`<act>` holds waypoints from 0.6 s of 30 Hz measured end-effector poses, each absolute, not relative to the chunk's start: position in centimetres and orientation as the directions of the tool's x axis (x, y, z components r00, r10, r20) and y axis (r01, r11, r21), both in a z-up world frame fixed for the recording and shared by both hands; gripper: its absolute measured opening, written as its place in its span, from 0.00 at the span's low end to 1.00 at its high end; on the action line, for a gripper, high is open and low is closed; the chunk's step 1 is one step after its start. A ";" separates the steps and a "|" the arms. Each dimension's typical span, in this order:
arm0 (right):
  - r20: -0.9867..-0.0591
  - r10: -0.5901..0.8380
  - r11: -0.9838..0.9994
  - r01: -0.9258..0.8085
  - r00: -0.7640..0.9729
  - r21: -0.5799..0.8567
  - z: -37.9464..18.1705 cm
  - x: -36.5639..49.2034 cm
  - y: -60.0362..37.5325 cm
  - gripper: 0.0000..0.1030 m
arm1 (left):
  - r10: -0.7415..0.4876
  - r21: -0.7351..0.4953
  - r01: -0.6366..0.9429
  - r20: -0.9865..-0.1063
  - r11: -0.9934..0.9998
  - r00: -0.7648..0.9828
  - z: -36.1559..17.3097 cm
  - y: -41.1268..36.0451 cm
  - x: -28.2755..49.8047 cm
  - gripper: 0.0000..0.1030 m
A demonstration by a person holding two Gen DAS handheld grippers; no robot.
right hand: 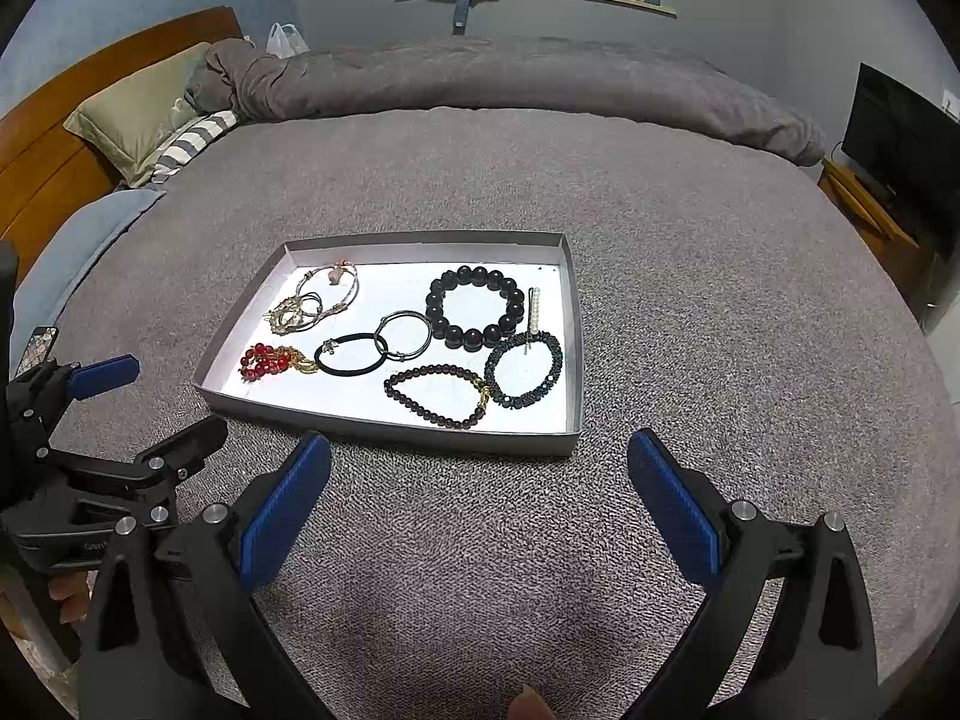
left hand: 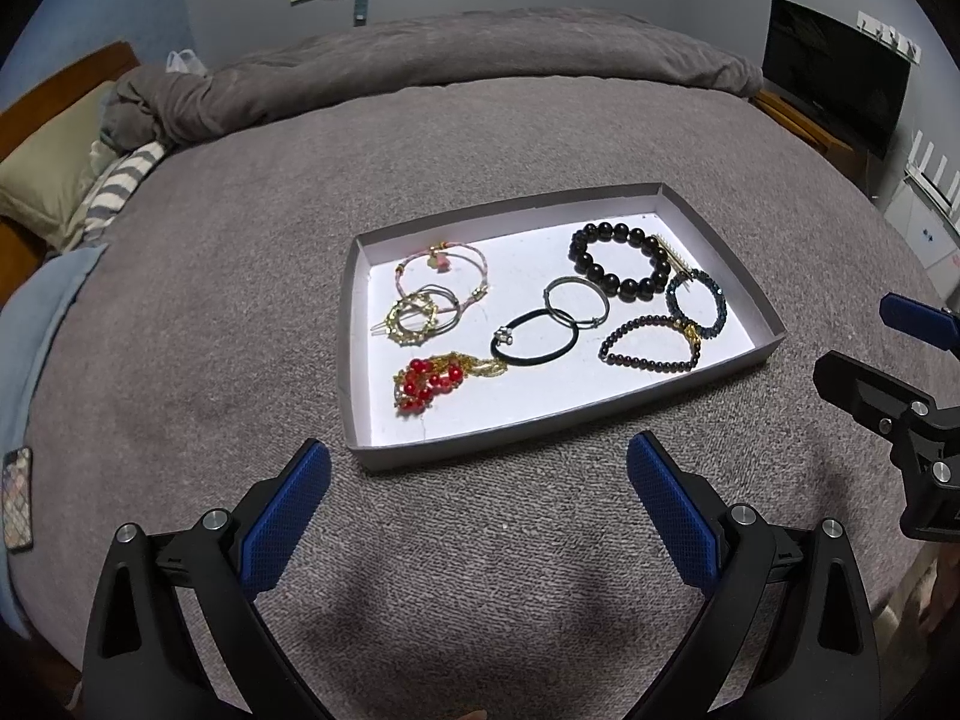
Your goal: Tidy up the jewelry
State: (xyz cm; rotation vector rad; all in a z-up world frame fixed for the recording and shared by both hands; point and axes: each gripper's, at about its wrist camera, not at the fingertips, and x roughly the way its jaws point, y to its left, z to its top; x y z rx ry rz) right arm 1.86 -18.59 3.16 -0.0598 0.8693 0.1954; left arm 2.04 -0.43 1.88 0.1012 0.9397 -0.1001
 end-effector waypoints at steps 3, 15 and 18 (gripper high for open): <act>-0.764 0.146 0.980 -0.196 0.629 0.026 3.1 1.9 -18.5 0.95 | -0.044 0.043 0.133 -0.807 0.990 0.589 1.9 -0.4 2.0 0.97; -0.763 0.140 0.981 -0.194 0.631 0.020 3.0 1.9 -18.5 0.95 | -0.067 0.051 0.175 -0.791 0.983 0.608 2.3 -1.1 1.8 0.97; -0.762 0.142 0.982 -0.187 0.632 0.029 2.9 2.0 -18.7 0.95 | -0.072 0.040 0.172 -0.797 0.984 0.599 2.2 -0.9 2.0 0.97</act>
